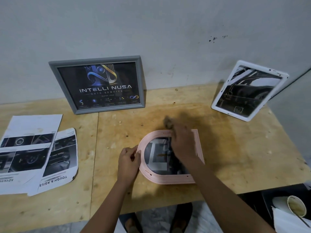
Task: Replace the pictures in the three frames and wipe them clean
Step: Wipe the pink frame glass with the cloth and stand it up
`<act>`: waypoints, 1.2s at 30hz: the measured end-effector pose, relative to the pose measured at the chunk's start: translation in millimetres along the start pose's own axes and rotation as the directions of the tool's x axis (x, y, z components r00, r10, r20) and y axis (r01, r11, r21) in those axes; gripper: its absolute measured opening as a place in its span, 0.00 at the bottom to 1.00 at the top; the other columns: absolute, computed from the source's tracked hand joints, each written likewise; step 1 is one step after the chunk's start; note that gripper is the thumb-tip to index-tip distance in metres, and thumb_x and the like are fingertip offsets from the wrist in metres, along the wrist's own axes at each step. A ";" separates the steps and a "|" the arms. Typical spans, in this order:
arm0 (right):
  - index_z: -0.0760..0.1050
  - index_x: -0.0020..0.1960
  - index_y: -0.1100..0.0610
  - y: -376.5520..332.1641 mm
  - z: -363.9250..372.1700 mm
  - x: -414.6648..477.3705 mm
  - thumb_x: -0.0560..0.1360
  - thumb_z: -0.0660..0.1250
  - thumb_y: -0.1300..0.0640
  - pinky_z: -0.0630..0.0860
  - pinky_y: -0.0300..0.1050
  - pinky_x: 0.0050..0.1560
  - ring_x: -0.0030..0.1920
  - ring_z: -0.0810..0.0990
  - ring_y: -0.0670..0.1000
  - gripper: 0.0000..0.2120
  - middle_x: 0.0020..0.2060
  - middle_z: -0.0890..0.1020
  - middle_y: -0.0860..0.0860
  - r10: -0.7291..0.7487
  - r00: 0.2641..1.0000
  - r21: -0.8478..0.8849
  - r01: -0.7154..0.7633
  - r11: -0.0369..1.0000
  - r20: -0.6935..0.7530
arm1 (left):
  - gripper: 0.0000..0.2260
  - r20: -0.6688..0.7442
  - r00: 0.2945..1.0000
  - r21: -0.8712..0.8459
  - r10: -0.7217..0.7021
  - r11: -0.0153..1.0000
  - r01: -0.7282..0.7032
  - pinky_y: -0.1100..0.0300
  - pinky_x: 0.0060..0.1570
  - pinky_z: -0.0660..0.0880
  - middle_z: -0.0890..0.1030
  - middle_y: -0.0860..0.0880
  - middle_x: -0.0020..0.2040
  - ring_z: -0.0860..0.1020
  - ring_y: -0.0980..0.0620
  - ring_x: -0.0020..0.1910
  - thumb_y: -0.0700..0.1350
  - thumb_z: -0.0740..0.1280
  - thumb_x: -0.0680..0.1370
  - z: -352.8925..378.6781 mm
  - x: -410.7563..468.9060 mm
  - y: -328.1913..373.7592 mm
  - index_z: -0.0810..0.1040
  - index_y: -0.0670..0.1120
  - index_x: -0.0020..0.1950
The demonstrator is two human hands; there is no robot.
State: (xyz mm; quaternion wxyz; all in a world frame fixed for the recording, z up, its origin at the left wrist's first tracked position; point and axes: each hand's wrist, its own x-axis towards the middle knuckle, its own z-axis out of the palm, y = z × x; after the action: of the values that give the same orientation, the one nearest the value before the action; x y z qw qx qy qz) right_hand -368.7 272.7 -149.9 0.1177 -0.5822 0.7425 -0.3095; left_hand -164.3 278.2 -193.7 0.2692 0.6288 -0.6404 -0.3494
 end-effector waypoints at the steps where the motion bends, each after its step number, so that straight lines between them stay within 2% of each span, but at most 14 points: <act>1: 0.70 0.65 0.49 -13.1 10.8 -1.2 0.74 0.50 0.57 0.72 0.48 0.48 0.51 0.75 0.52 0.22 0.55 0.79 0.49 -0.108 0.990 -0.059 0.114 0.992 0.093 | 0.13 -0.002 1.000 0.005 -0.001 1.000 0.001 0.68 0.43 0.67 0.73 0.48 0.43 0.71 0.56 0.43 0.45 0.63 0.79 0.6 0.5 0.1 0.77 0.47 0.63; 3: 0.75 0.62 0.51 -28.8 31.1 -4.5 0.70 0.52 0.59 0.75 0.50 0.48 0.53 0.78 0.55 0.24 0.56 0.80 0.50 -0.259 0.943 -0.147 0.293 0.945 0.211 | 0.15 -0.016 1.000 0.030 0.002 1.000 -0.001 0.59 0.49 0.71 0.74 0.49 0.46 0.72 0.52 0.47 0.46 0.64 0.78 0.7 2.8 -1.5 0.77 0.44 0.63; 5: 0.79 0.58 0.54 -31.8 46.9 -10.6 0.69 0.52 0.59 0.76 0.53 0.54 0.57 0.79 0.57 0.23 0.58 0.81 0.53 -0.304 0.897 -0.136 0.362 0.922 0.321 | 0.17 -0.017 0.999 0.095 0.042 0.995 -0.040 0.54 0.57 0.71 0.76 0.47 0.56 0.72 0.48 0.56 0.48 0.64 0.78 1.8 5.5 -4.5 0.75 0.43 0.65; 6: 0.78 0.60 0.56 -28.6 54.8 -13.6 0.70 0.51 0.59 0.71 0.55 0.62 0.63 0.76 0.57 0.24 0.62 0.78 0.55 -0.294 0.869 -0.111 0.364 0.925 0.398 | 0.18 -0.001 0.997 0.128 0.072 0.989 -0.071 0.54 0.62 0.70 0.75 0.46 0.62 0.71 0.48 0.62 0.48 0.63 0.79 2.6 7.0 -6.7 0.73 0.44 0.67; 8: 0.69 0.69 0.55 -20.3 63.5 -16.8 0.75 0.51 0.62 0.55 0.52 0.72 0.74 0.59 0.55 0.24 0.73 0.64 0.54 -0.231 0.823 -0.066 0.308 0.949 0.519 | 0.21 0.063 0.989 0.161 0.132 0.977 -0.141 0.58 0.70 0.60 0.68 0.48 0.71 0.62 0.49 0.72 0.50 0.60 0.80 4.7 8.4 -9.3 0.67 0.46 0.72; 9: 0.65 0.72 0.54 -17.1 65.4 -15.4 0.76 0.53 0.64 0.52 0.51 0.74 0.76 0.53 0.53 0.25 0.75 0.58 0.52 -0.196 0.800 -0.041 0.265 0.963 0.567 | 0.22 0.098 0.982 0.167 0.158 0.971 -0.173 0.60 0.72 0.56 0.64 0.50 0.73 0.57 0.51 0.74 0.50 0.58 0.81 5.5 8.7 -8.8 0.64 0.46 0.74; 11: 0.61 0.74 0.53 -16.3 65.2 -10.5 0.75 0.57 0.68 0.55 0.51 0.74 0.76 0.49 0.50 0.29 0.76 0.55 0.51 -0.167 0.773 -0.037 0.238 0.970 0.612 | 0.22 0.144 0.969 0.180 0.200 0.958 -0.224 0.60 0.73 0.52 0.61 0.51 0.74 0.51 0.54 0.74 0.49 0.55 0.82 8.0 10.3 -7.7 0.60 0.46 0.75; 14: 0.61 0.74 0.54 -17.7 60.2 -4.7 0.74 0.57 0.71 0.56 0.48 0.73 0.76 0.49 0.48 0.30 0.76 0.55 0.50 -0.154 0.759 -0.008 0.205 0.979 0.633 | 0.22 0.173 0.964 0.233 0.202 0.942 -0.240 0.56 0.74 0.51 0.58 0.46 0.76 0.49 0.53 0.75 0.46 0.54 0.82 12.7 12.9 -6.6 0.57 0.43 0.76; 19: 0.61 0.73 0.57 -19.6 53.9 -2.7 0.75 0.54 0.72 0.49 0.38 0.72 0.76 0.50 0.49 0.28 0.75 0.55 0.52 -0.159 0.758 0.016 0.193 0.981 0.632 | 0.22 0.248 0.944 0.326 0.219 0.898 -0.294 0.58 0.73 0.43 0.54 0.47 0.77 0.47 0.53 0.75 0.47 0.48 0.83 16.5 10.8 -11.4 0.52 0.44 0.77; 22: 0.62 0.73 0.56 -14.9 50.2 -1.3 0.75 0.53 0.72 0.49 0.35 0.70 0.76 0.52 0.47 0.28 0.75 0.57 0.51 -0.149 0.784 0.011 0.178 0.984 0.602 | 0.24 0.263 0.947 0.404 0.182 0.871 -0.280 0.60 0.71 0.40 0.51 0.48 0.77 0.44 0.56 0.75 0.49 0.43 0.82 16.5 11.3 -11.4 0.48 0.44 0.77; 25: 0.64 0.72 0.55 -10.0 44.9 -2.7 0.74 0.54 0.73 0.51 0.34 0.69 0.75 0.54 0.46 0.29 0.75 0.59 0.49 -0.126 0.814 -0.012 0.162 0.987 0.567 | 0.25 0.271 0.955 0.458 0.122 0.856 -0.240 0.59 0.72 0.39 0.45 0.49 0.78 0.43 0.53 0.76 0.43 0.48 0.82 18.2 13.4 -7.2 0.42 0.45 0.77; 28: 0.66 0.71 0.56 -7.6 42.6 -0.8 0.72 0.55 0.73 0.48 0.31 0.68 0.75 0.55 0.45 0.29 0.74 0.61 0.50 -0.110 0.819 -0.002 0.135 0.991 0.564 | 0.27 0.286 0.956 0.495 0.073 0.843 -0.213 0.54 0.74 0.43 0.43 0.48 0.78 0.42 0.51 0.76 0.40 0.50 0.81 18.7 16.6 3.5 0.41 0.45 0.77; 33: 0.67 0.70 0.57 -8.3 39.3 5.1 0.71 0.56 0.75 0.43 0.28 0.66 0.75 0.56 0.47 0.30 0.74 0.61 0.52 -0.104 0.792 0.025 0.112 0.993 0.602 | 0.24 0.298 0.950 0.381 0.093 0.901 -0.208 0.54 0.73 0.43 0.49 0.47 0.78 0.45 0.51 0.76 0.43 0.51 0.82 16.1 31.9 9.4 0.48 0.42 0.77; 36: 0.67 0.70 0.56 -7.4 38.4 7.1 0.70 0.57 0.76 0.44 0.32 0.69 0.75 0.55 0.47 0.31 0.73 0.61 0.51 -0.093 0.772 0.025 0.099 0.995 0.629 | 0.23 0.343 0.932 0.306 0.114 0.925 -0.226 0.54 0.73 0.43 0.51 0.46 0.77 0.46 0.50 0.76 0.43 0.52 0.82 20.9 39.1 7.8 0.50 0.41 0.76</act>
State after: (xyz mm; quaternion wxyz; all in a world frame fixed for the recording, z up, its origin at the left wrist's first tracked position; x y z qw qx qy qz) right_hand -344.4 252.7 -174.2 0.3400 -0.6899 0.6313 -0.0995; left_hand -188.1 241.3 -204.0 0.0787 0.5423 -0.7787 -0.3055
